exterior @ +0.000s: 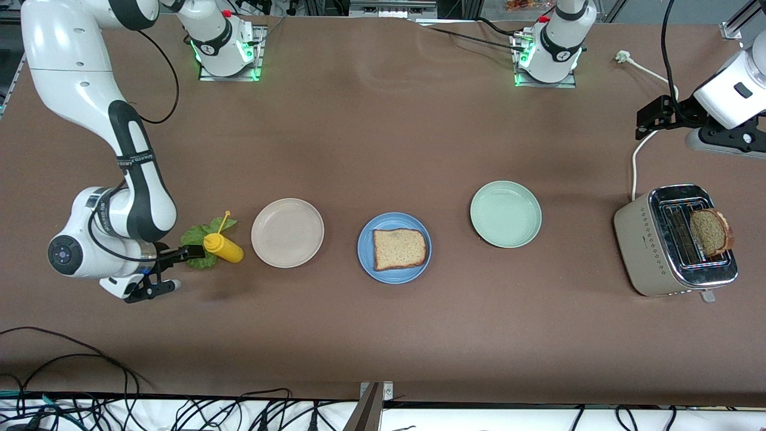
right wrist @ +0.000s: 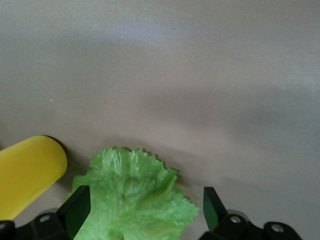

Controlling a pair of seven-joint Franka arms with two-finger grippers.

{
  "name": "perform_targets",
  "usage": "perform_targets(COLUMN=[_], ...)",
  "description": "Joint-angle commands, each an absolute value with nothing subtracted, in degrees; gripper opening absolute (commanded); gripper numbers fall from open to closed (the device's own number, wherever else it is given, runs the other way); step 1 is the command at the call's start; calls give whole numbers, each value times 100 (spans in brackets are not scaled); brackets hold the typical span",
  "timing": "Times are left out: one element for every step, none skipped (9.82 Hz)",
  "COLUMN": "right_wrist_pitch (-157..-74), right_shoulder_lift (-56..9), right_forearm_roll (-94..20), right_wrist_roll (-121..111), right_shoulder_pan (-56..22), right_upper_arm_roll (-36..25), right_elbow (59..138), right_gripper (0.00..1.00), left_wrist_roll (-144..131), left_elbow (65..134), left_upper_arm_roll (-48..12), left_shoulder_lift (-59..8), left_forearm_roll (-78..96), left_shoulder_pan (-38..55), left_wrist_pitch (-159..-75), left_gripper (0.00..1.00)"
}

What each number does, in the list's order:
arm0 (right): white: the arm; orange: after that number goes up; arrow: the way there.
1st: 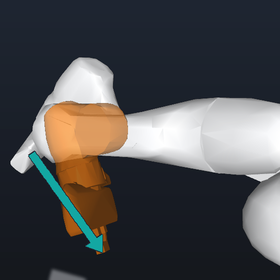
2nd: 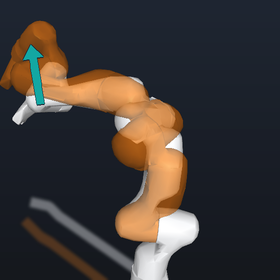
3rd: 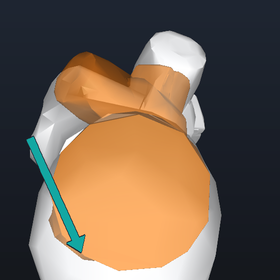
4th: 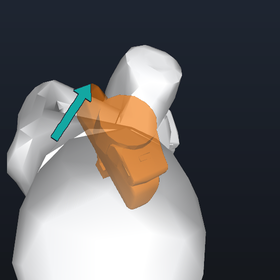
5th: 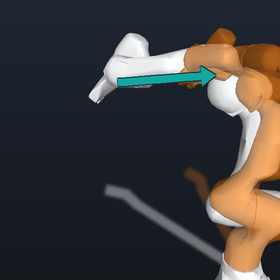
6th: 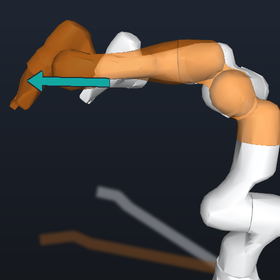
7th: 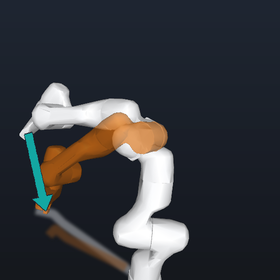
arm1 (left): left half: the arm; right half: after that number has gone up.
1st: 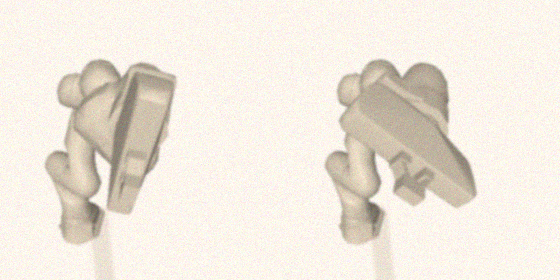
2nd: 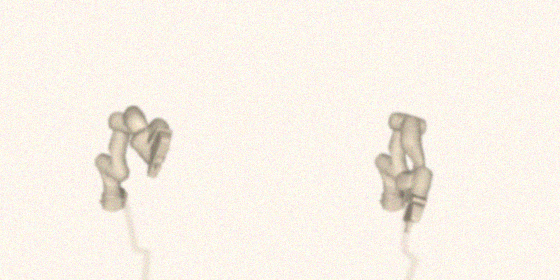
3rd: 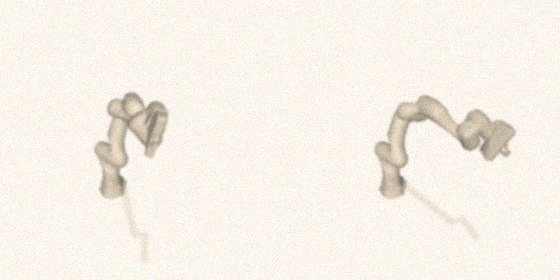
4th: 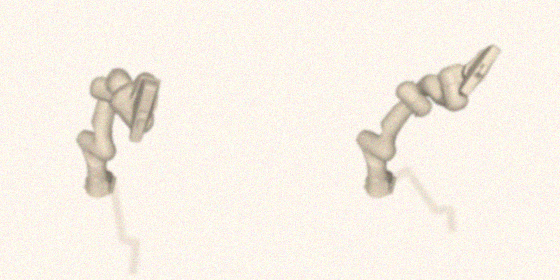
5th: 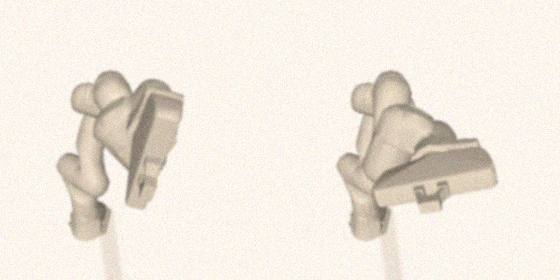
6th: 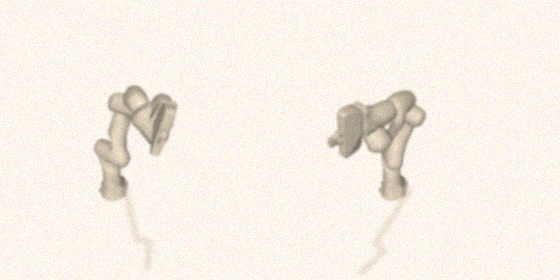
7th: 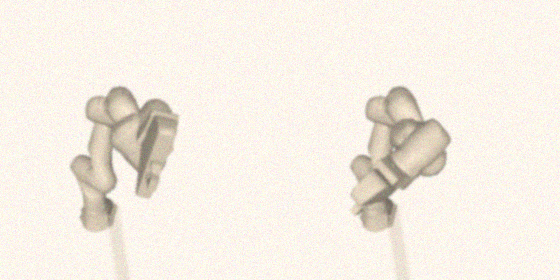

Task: Make sandwich in blue plate with both arms
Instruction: 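Reach the right gripper down and grasp the green lettuce leaf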

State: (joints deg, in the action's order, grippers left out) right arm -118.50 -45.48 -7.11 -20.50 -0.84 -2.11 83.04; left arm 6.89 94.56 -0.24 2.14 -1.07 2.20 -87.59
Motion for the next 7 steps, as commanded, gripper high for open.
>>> perform_targets(right_wrist_pitch=[-11970,-11971,-11971,-11997,-12032,-12050,-12041], right_shoulder_lift=[-4719,-4737,-4737,-4737,-4737,-4737,-4737], right_forearm_roll=[-721,-721,-703,-703,-703,-712,-712], right_wrist_roll=[-2145,-2145,-2145,-2145,-2179,-2293,-2294], right_shoulder_pan=[9,9,9,9,9,9,9], right_upper_arm_roll=[-62,-44,-27,-26,-9,0,0], right_elbow=[8165,8165,8209,8270,8340,8358,8358], right_gripper=[96,89,83,73,44,0,0], left_wrist_roll=[809,809,809,809,809,809,809], left_elbow=[9554,9554,9554,9554,9554,9554,9554], left_upper_arm_roll=[-26,-26,-26,-26,-26,-26,-26], left_shoulder_lift=[325,325,325,316,325,325,325], left_forearm_roll=[-97,-97,-88,-97,-97,-88,-88], left_shoulder_pan=[193,193,193,193,193,193,193], left_wrist_pitch=[-8833,-8833,-8833,-8833,-8833,-8833,-8833], left_gripper=[100,100,100,100,100,100,100])
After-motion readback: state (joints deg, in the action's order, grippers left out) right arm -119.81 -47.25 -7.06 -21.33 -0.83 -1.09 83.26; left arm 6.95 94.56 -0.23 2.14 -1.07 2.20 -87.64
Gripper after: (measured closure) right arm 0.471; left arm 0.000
